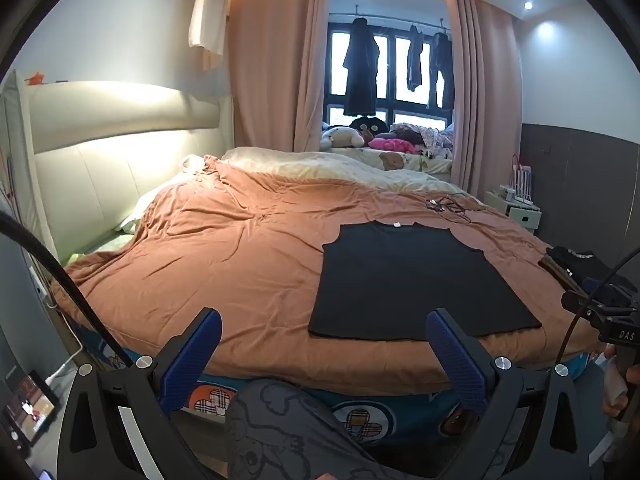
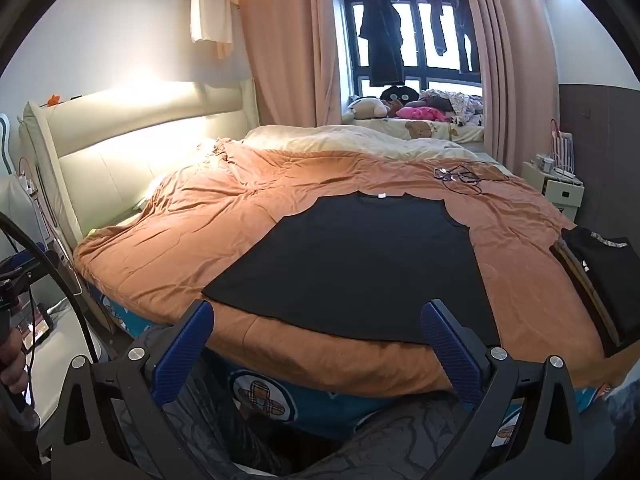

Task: Fold small clothes

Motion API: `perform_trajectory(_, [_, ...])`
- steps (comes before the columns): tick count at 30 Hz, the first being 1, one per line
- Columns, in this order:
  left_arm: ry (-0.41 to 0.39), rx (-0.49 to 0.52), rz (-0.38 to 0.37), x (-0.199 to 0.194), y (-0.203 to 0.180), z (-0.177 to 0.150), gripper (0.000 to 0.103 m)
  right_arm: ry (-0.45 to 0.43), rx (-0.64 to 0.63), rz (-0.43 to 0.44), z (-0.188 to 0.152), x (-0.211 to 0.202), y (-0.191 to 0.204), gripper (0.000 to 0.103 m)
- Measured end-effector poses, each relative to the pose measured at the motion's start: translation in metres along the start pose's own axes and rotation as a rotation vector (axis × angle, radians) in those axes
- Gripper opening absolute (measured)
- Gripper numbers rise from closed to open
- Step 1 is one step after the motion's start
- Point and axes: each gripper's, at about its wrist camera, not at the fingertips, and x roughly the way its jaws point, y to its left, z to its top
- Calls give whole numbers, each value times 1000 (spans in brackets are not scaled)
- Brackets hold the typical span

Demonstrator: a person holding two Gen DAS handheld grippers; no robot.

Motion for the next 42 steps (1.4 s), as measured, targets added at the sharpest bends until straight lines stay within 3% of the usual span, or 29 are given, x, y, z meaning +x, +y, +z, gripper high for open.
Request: perform_trajectory(42, [-12, -19, -45, -3, -2, -8, 103, -33, -3, -35, -1, -7, -1, 103])
